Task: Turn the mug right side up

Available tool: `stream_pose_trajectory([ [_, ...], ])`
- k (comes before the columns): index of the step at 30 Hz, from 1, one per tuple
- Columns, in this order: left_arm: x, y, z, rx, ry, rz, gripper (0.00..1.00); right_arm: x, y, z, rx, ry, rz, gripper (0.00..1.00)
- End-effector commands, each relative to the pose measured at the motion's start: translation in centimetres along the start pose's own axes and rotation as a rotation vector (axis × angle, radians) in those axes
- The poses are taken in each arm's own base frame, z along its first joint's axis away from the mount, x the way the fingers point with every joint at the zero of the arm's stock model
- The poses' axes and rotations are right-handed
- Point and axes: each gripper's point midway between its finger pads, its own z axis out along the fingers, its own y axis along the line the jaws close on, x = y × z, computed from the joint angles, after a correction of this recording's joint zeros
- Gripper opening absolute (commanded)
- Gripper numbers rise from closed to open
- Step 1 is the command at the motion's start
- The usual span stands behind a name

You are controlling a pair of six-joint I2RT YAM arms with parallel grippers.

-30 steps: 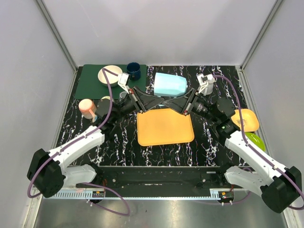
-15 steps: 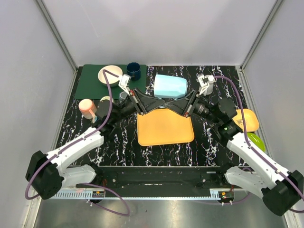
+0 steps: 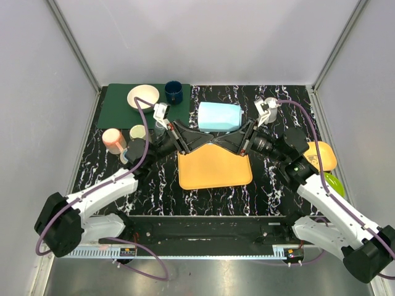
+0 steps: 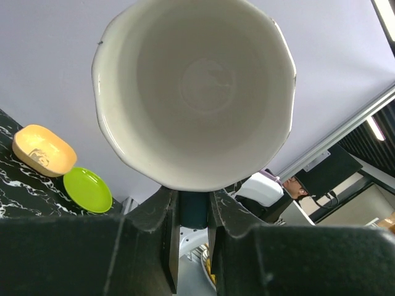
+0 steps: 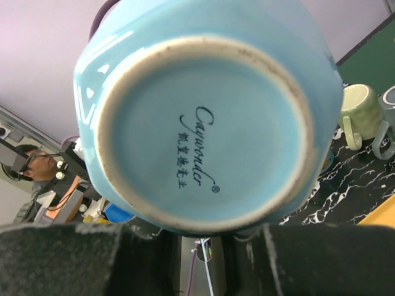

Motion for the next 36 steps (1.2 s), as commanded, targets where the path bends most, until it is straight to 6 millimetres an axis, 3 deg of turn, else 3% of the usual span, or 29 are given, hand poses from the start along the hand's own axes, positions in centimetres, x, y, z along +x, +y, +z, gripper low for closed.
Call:
stream_pose_trajectory([
  [1,-1.7,-6.2,-1.1,0.257,-0.047,0.051,0.22,-3.7,2.1,-0.5,-0.029,-0.127,-0.140,0.00],
  [3,-1.7,-6.2,-1.1,0.270,-0.044,0.035,0.27,-3.6,2.2,-0.5,-0.037,-0.121,-0.141,0.00],
  [9,-1.6,-7.1,-1.1,0.326,-0.032,0.039,0.30,-3.3,2.3,-0.5,-0.049,-0.104,-0.150,0.00],
  [11,-1.6,-7.6,-1.3,0.350,-0.032,0.045,0.20,-3.2,2.2,-0.5,-0.050,-0.100,-0.150,0.00],
  [13,-1.4,-7.8,-1.2,0.355,-0.014,0.042,0.16,-3.1,2.1,-0.5,-0.046,-0.093,-0.152,0.00],
  [18,-1.3,-7.0,-1.3,0.322,-0.012,0.049,0.51,-3.9,1.4,-1.0,0.028,-0.130,-0.208,0.00],
  [21,-1.0,-5.8,-1.7,0.269,-0.024,0.061,0.59,-4.3,1.5,-1.6,0.070,-0.138,-0.249,0.00],
  [26,-0.8,-4.7,-1.8,0.244,-0.024,0.056,0.61,-4.3,1.6,-2.0,0.084,-0.139,-0.256,0.00],
  [30,-0.1,-2.6,-2.4,0.185,-0.011,0.043,0.62,-4.8,1.0,-2.4,0.137,-0.155,-0.268,0.00],
  [32,0.2,-2.0,-3.1,0.160,-0.009,0.049,0.63,-5.9,-0.1,-2.7,0.218,-0.191,-0.294,0.00],
  [33,0.6,-0.2,-3.8,0.105,-0.008,0.041,0.62,-6.6,-1.3,-3.1,0.309,-0.211,-0.284,0.00],
  [35,0.5,0.6,-4.9,0.070,-0.024,0.060,0.63,-7.3,-3.3,-3.6,0.427,-0.213,-0.305,0.00],
  [36,1.2,2.0,-5.7,0.018,-0.018,0.039,0.63,-7.5,-4.4,-3.7,0.494,-0.196,-0.300,0.00],
])
